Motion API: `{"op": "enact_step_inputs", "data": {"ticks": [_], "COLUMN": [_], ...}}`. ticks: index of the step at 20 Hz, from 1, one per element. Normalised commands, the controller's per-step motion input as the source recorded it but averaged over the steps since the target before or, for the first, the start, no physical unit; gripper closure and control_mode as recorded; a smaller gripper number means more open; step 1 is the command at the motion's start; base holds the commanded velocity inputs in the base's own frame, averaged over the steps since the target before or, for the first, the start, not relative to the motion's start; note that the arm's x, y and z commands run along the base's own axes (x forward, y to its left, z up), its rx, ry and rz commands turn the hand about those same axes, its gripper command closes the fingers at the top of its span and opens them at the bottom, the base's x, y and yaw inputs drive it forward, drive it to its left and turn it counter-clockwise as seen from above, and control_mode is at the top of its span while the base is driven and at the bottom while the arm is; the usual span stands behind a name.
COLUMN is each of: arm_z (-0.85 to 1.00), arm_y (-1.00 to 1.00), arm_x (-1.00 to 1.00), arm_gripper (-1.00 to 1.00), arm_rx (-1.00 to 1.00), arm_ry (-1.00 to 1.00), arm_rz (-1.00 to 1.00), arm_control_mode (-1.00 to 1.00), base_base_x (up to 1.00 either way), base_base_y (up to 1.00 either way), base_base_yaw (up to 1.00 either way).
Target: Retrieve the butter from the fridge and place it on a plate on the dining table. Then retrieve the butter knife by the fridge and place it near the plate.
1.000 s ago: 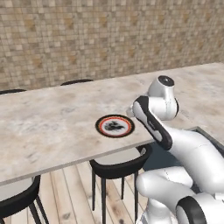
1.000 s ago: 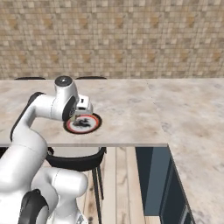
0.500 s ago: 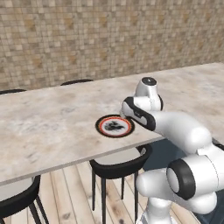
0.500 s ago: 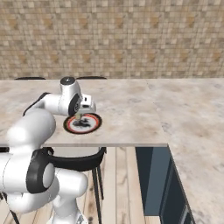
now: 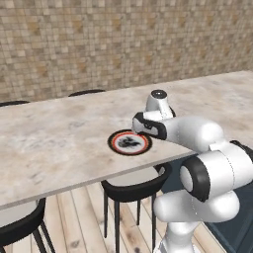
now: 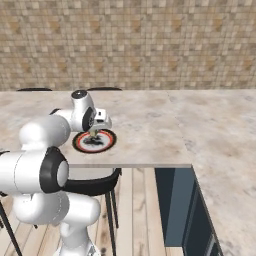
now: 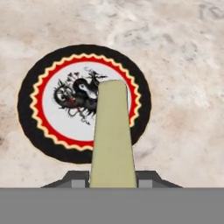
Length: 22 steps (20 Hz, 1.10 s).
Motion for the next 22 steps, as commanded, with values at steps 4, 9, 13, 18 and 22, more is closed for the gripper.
{"op": "enact_step_inputs", "data": {"ticks": [4, 9, 13, 18, 22], "arm_z": [-0.10, -0.04, -0.10, -0.22, -0.15], "arm_y": [0.00, 0.00, 0.07, 0.17, 0.18], "arm_x": [0.21, 0.12, 0.03, 0.00, 0.01], "arm_gripper": [1.00, 1.00, 1.00, 1.00, 1.00], "arm_rx": [0.00, 0.00, 0.00, 0.00, 0.00], "arm_ry": [-0.11, -0.11, -0.02, 0.00, 0.00], "arm_rz": [0.00, 0.00, 0.00, 0.00, 0.00], "arm_control_mode": [-1.00, -1.00, -1.00, -1.00, -1.00], "base_base_x": [0.00, 0.00, 0.00, 0.00, 0.00], "base_base_y": [0.00, 0.00, 0.00, 0.00, 0.00], "base_base_yaw": [0.00, 0.00, 0.00, 0.00, 0.00]}}
